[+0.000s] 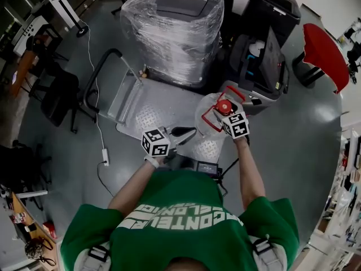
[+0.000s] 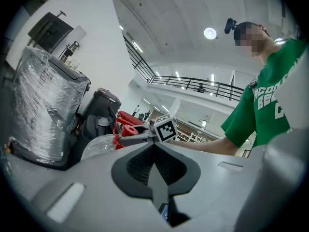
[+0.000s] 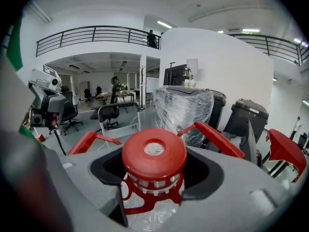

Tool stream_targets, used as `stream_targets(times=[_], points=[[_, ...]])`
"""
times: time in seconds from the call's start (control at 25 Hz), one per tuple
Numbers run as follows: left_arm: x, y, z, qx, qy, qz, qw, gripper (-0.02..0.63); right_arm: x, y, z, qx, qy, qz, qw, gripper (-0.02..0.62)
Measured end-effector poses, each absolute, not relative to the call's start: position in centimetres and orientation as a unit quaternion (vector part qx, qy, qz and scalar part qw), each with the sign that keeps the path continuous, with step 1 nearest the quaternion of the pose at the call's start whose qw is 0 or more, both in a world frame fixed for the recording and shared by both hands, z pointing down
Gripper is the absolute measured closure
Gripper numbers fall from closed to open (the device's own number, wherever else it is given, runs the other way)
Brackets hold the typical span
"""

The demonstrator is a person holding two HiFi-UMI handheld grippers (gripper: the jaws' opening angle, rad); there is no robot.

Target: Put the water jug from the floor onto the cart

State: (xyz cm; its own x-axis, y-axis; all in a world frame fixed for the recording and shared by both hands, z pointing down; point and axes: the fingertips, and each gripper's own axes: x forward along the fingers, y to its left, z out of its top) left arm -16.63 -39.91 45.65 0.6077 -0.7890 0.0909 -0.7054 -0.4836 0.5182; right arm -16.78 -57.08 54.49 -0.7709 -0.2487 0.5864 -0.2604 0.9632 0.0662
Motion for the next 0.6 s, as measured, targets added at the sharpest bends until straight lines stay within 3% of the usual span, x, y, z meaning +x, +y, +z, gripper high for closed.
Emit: stream_targets(times=[0.6], points=[[-15.0,-40.1,46.8,0.854,-0.431,-0.072,0.282,0.595,-16.6,-55.2,56.2,0.097,-0.940,0.008,0.328,0.291]])
